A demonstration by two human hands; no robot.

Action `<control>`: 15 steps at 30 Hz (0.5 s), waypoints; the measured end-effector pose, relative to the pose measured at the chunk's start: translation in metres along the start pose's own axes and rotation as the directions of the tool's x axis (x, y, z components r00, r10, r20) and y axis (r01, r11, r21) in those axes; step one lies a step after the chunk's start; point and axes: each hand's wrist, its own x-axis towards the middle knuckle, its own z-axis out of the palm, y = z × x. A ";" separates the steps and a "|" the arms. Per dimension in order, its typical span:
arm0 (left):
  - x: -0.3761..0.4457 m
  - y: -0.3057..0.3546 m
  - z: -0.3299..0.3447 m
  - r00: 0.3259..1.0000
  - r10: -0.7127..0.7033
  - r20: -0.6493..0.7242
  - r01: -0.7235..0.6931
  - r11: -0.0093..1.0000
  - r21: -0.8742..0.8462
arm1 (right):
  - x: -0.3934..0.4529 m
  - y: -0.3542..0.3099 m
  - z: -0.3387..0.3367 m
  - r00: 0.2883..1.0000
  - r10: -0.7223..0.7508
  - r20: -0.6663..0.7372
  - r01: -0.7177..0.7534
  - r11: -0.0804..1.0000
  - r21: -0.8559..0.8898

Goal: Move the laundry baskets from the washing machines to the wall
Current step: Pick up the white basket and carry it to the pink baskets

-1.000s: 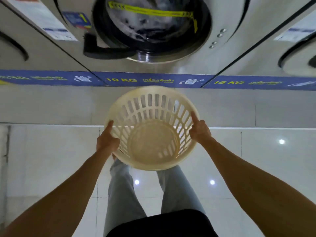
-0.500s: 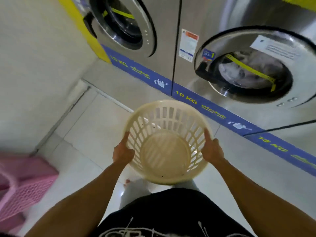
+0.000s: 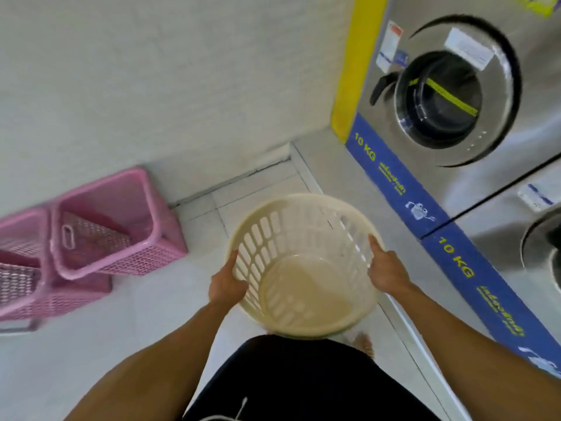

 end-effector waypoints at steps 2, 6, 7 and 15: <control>0.013 -0.021 -0.029 0.999 -0.039 -0.034 0.038 0.999 -0.028 | 0.007 -0.045 0.003 0.998 -0.066 0.004 0.066 0.998 -0.021; 0.042 -0.055 -0.070 0.988 -0.109 -0.111 0.100 0.991 -0.084 | 0.020 -0.122 0.011 0.985 -0.174 0.009 0.174 0.981 -0.081; 0.048 -0.061 -0.078 0.984 -0.122 -0.130 0.109 0.989 -0.099 | 0.025 -0.139 0.013 0.981 -0.195 0.009 0.195 0.976 -0.095; 0.114 -0.086 -0.141 0.962 -0.191 -0.193 0.170 0.978 -0.119 | 0.084 -0.254 0.031 0.935 -0.348 0.065 0.354 0.924 -0.142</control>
